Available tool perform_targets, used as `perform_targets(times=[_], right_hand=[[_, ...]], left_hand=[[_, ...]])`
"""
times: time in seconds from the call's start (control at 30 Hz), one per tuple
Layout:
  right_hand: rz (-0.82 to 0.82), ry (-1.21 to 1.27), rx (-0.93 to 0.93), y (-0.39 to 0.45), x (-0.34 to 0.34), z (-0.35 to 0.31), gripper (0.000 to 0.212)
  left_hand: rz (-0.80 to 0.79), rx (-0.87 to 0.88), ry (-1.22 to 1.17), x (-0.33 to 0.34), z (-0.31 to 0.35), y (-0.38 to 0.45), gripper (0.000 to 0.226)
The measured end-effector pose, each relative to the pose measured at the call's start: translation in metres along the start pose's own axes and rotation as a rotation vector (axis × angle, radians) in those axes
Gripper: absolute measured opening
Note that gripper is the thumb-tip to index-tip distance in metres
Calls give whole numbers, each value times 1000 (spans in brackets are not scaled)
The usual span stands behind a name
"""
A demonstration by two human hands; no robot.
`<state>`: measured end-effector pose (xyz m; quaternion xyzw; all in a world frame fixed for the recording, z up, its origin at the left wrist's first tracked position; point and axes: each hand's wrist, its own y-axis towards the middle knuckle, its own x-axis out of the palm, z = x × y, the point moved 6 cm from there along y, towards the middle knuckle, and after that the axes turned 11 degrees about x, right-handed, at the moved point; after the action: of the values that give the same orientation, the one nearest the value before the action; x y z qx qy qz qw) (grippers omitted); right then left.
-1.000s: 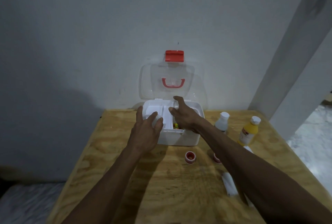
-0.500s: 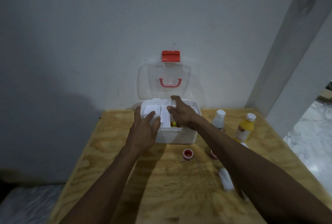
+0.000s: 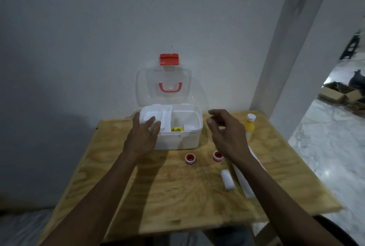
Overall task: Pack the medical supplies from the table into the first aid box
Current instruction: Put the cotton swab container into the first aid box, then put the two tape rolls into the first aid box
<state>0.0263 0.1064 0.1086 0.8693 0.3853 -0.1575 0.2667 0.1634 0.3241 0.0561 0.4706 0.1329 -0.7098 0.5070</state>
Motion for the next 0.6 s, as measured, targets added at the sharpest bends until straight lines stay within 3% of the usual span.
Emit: perform_targets(times=[0.17, 0.33, 0.4, 0.5, 0.53, 0.6], right_hand=[[81, -151, 95, -29, -10, 52, 20], [82, -484, 204, -47, -6, 74, 28], [100, -501, 217, -52, -6, 75, 27], [136, -481, 220, -60, -6, 80, 22], [145, -477, 220, -62, -6, 81, 20], [142, -482, 228, -63, -5, 84, 19]], left_hand=[[28, 30, 6, -1, 12, -5, 46], [19, -85, 18, 3, 2, -6, 58], [152, -49, 123, 0, 10, -17, 57], [475, 141, 141, 0, 44, -55, 42], [518, 174, 109, 7, 54, -67, 38], [443, 184, 46, 30, 69, -84, 31]])
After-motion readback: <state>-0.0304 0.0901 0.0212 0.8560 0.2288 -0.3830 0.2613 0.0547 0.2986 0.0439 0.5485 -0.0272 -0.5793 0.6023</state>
